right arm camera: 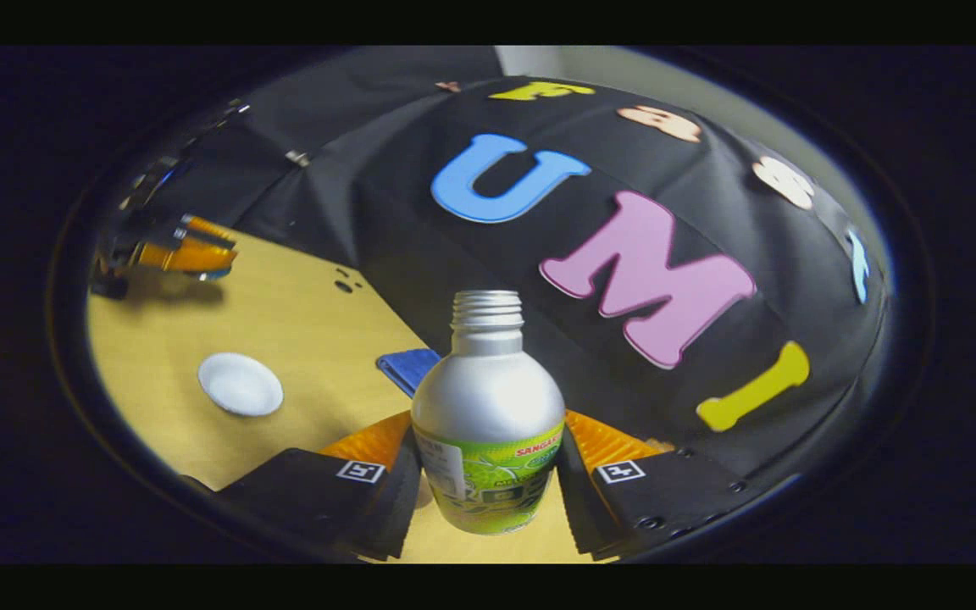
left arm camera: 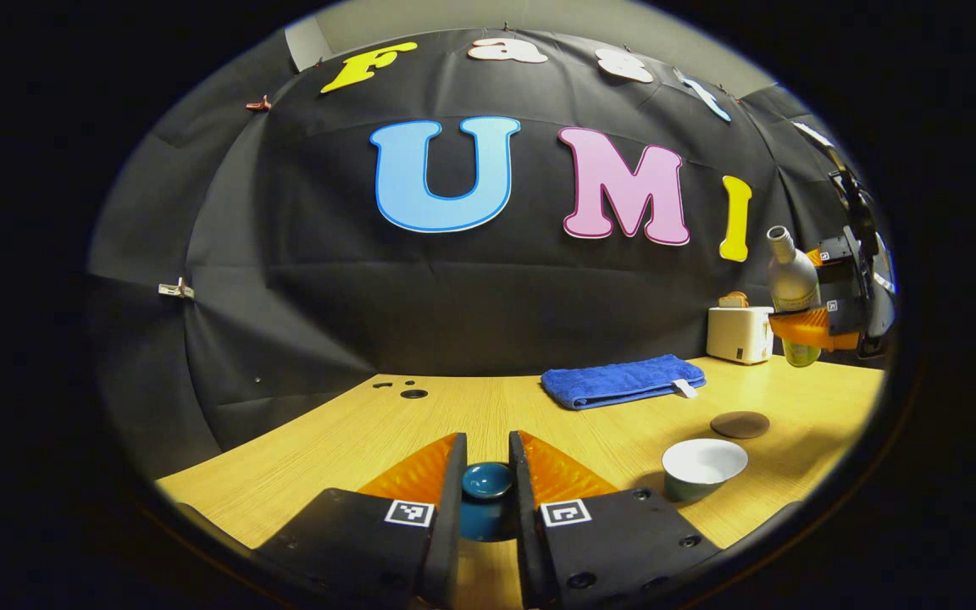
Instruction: Open the teacup lid with one hand, grasp the water bottle and pour water into the teacup with the other hand; after pouring, place the water bottle on the coaster and then close the teacup lid.
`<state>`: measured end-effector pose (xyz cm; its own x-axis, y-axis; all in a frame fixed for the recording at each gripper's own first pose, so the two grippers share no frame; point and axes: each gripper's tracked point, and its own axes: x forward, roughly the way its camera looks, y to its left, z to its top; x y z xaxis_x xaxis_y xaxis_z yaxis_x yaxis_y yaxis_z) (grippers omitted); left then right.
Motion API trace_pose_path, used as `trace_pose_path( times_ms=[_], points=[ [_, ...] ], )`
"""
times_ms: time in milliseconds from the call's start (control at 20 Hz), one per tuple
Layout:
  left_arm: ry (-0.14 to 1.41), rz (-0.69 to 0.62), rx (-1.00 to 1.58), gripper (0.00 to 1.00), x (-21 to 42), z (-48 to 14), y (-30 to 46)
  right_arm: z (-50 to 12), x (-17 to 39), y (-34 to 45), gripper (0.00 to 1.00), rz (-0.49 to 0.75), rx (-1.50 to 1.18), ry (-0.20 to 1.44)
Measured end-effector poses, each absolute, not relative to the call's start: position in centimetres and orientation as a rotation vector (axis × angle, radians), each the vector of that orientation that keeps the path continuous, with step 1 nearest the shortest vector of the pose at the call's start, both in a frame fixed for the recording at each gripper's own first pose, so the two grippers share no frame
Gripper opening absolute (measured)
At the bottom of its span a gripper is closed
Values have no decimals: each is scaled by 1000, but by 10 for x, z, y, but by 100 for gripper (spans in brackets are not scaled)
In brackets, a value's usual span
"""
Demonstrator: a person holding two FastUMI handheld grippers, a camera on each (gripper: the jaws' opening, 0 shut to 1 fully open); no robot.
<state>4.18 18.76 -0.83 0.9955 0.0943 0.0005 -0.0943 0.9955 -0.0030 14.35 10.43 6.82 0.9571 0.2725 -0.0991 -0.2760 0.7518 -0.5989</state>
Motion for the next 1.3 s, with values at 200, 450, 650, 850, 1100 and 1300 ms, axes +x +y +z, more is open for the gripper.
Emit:
trace_pose_path(
  times_ms=[200,450,650,850,1100,1300],
  points=[
    [-1,101,-2,32,42,-8,189,61,147,101,75,342,-341,52],
    [-2,103,-2,32,42,-8,189,45,168,91,75,331,-82,53],
    [-2,103,-2,33,41,-8,189,25,188,92,75,350,19,63],
    [-3,103,-1,33,42,-8,189,0,202,90,76,328,35,86],
    [-3,102,-1,32,42,-9,189,-18,212,89,77,309,16,102],
    [-3,102,-1,32,42,-9,189,-17,213,86,80,305,12,93]
  ],
)
